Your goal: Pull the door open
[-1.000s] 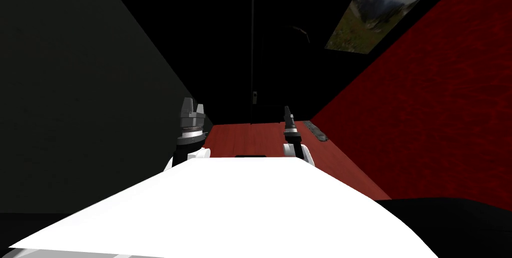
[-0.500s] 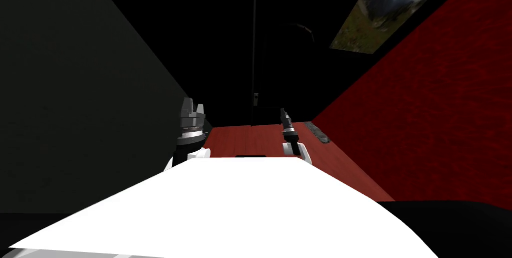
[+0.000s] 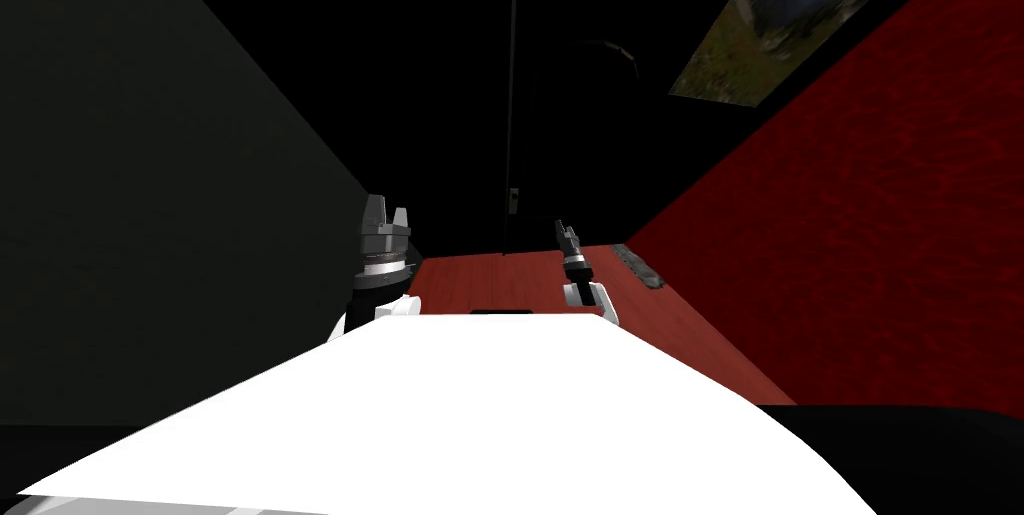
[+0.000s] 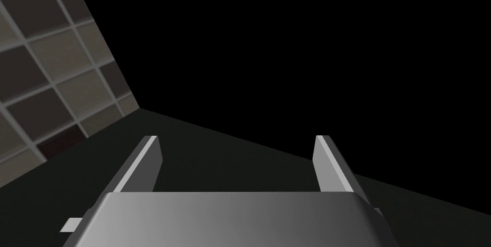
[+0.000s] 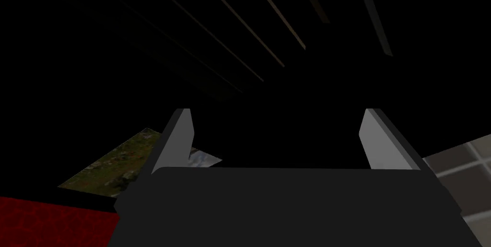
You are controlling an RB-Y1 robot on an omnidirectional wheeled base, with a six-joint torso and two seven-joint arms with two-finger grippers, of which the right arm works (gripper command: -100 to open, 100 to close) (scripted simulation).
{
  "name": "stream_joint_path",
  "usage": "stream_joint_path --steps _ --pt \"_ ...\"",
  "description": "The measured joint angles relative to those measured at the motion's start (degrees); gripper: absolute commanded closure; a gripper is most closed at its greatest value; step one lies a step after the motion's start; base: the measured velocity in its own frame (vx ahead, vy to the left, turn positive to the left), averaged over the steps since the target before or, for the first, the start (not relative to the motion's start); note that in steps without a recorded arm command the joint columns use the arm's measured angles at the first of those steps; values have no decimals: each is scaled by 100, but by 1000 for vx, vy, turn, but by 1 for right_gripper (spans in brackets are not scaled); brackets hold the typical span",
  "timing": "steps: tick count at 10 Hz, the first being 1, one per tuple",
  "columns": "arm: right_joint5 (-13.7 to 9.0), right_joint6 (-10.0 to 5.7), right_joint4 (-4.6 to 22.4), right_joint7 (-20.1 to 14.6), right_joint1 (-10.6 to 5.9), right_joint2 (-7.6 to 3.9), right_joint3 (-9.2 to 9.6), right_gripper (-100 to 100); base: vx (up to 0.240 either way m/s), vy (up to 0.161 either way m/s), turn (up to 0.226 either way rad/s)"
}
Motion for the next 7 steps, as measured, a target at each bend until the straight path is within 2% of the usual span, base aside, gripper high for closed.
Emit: stream_joint_path --steps 4,7 --pt "420 -58 520 260 -260 -16 -112 -100 120 66 -25" --pt "778 -89 905 497 -443 25 -174 -100 131 74 -33"
